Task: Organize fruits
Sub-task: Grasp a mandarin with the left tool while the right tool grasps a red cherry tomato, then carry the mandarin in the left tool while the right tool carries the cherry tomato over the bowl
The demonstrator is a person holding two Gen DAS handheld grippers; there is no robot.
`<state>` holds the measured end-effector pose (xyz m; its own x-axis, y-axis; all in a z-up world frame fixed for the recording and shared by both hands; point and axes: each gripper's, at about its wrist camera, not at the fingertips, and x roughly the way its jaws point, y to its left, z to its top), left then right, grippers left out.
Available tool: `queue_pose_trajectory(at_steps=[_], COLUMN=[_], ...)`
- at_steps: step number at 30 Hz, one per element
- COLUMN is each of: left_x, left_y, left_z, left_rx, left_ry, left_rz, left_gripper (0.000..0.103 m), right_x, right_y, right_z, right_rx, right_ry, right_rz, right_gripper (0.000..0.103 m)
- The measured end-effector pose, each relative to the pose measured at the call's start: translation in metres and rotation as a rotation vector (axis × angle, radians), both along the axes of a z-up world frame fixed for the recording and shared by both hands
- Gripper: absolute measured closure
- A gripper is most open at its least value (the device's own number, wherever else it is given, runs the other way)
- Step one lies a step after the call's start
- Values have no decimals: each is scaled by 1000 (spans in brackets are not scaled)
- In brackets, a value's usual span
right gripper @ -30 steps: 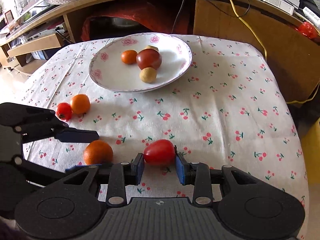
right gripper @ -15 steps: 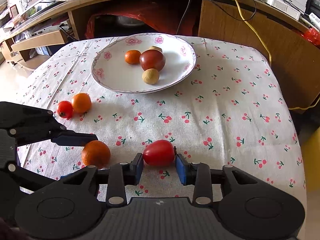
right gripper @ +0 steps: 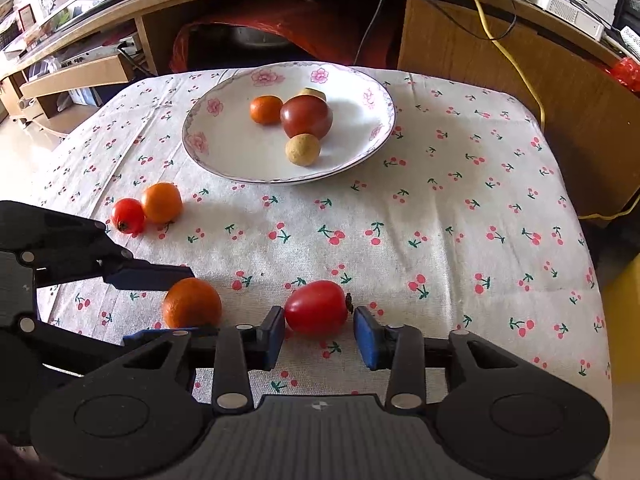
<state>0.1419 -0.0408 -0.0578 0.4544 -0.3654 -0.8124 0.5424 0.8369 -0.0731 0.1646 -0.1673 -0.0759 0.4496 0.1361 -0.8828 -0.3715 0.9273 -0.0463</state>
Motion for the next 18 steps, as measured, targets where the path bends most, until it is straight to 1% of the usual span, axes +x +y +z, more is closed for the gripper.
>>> queue_pose_trajectory(at_steps=[3, 6, 18], left_x=[0, 0, 2], left_y=[1, 3, 6], left_z=[1, 1, 9], left_rx=[3, 4, 40], left_ry=[7, 10, -36], left_rz=[2, 8, 23], left_gripper=[65, 65, 65], right_x=[-1, -3, -6], right_y=[0, 0, 7], right_z=[1, 1, 6], right_rx=[0, -12, -31], right_ry=[4, 1, -18], right_rz=[2, 16, 37], right_gripper=[75, 76, 76])
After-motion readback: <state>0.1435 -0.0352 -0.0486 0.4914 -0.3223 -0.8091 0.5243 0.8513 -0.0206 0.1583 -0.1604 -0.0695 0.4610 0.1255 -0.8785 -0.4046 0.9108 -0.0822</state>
